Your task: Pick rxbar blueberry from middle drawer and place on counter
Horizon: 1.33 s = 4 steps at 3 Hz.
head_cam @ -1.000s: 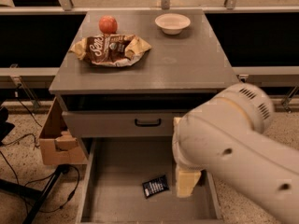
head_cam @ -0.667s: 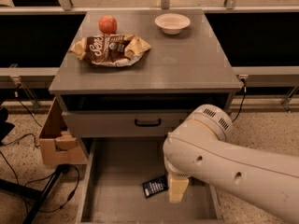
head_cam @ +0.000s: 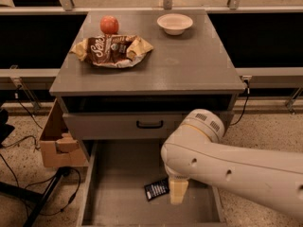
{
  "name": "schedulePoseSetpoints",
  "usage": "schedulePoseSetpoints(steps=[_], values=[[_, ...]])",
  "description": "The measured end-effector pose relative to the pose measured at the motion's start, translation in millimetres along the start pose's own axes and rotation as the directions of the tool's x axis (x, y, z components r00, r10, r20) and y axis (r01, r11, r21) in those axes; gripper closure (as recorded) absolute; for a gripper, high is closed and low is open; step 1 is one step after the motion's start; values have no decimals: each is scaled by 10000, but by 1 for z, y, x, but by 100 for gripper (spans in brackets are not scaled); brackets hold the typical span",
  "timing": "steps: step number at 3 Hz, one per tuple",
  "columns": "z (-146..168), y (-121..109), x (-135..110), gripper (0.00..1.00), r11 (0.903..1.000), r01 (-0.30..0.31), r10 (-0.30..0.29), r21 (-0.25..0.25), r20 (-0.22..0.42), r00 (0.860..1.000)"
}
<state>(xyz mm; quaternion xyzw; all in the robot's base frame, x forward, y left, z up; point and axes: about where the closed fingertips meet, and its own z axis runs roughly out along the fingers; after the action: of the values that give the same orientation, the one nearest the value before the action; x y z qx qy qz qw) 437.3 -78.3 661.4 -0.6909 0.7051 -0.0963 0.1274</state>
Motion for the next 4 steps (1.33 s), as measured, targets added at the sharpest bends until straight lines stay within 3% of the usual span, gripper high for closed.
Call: schedulePoseSetpoints(steps=[2,3,4], values=[[113,-10,45,0,9982,-321,298,-512,-449,9985],[155,-8,63,0,9966,-327,283,-757,-579,9979],[192,8,61,0,9939,-61,40,-1100,-197,9998]])
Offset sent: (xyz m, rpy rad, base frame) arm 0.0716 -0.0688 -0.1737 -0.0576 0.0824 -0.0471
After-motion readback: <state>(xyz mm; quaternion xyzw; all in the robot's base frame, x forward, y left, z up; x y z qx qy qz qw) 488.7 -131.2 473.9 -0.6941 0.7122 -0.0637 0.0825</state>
